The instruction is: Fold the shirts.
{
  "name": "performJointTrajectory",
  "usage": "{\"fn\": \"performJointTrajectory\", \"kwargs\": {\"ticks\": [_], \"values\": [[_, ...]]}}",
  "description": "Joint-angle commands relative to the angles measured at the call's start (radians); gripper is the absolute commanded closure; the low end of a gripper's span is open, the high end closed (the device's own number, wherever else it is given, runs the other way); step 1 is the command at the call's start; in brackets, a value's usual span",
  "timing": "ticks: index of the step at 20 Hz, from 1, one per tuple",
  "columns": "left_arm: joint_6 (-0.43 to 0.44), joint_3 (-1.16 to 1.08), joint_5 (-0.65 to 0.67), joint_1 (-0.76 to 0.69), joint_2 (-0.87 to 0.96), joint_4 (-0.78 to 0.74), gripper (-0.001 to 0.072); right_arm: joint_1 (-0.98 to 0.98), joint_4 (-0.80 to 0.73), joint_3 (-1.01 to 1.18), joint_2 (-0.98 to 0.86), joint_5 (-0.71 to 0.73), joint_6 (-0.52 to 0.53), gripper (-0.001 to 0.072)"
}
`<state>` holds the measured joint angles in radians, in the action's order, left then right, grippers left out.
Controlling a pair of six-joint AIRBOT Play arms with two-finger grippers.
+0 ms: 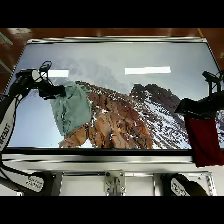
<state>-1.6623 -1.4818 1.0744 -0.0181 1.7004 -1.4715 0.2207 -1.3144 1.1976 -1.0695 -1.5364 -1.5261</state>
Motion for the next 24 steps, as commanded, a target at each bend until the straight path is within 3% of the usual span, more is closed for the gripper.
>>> {"fn": "performJointTrajectory", "kwargs": {"ticks": [1, 5, 6, 7, 8, 12, 17, 21, 24], "values": [[0.054, -0.048, 0.034, -0.002, 0.116, 0.105, -0.0007, 0.000, 0.040, 0.001, -0.001, 0.053, 0.000, 0.0077], [0.051, -0.048, 0.055, -0.001, 0.159, 0.142, 0.0003, 0.000, 0.051, 0.001, -0.001, 0.053, 0.000, 0.0077], [0.045, -0.048, 0.062, -0.001, 0.162, 0.142, 0.0216, 0.000, 0.051, 0.001, -0.001, 0.053, 0.000, 0.0077], [0.049, -0.048, 0.063, -0.001, 0.159, 0.142, 0.0618, 0.000, 0.051, 0.001, -0.001, 0.053, 0.000, 0.0077], [0.077, -0.056, 0.065, -0.001, 0.153, 0.150, 0.0668, 0.000, 0.051, 0.001, -0.001, 0.053, 0.001, 0.0077], [0.130, -0.181, 0.098, -0.018, 0.040, 0.167, 0.0669, 0.000, 0.048, 0.001, -0.001, 0.063, 0.006, 0.0077], [0.161, -0.345, 0.096, -0.152, -0.377, 0.175, 0.0669, 0.000, 0.049, 0.001, -0.001, 0.083, 0.109, 0.0077], [0.068, -0.360, 0.052, -0.284, -0.680, 0.175, 0.0669, 0.000, 0.117, 0.004, 0.026, 0.075, 0.117, 0.0077], [0.007, -0.359, 0.045, -0.393, -0.731, 0.174, 0.0670, 0.000, 0.153, 0.004, 0.111, 0.063, 0.118, 0.0077]]}}
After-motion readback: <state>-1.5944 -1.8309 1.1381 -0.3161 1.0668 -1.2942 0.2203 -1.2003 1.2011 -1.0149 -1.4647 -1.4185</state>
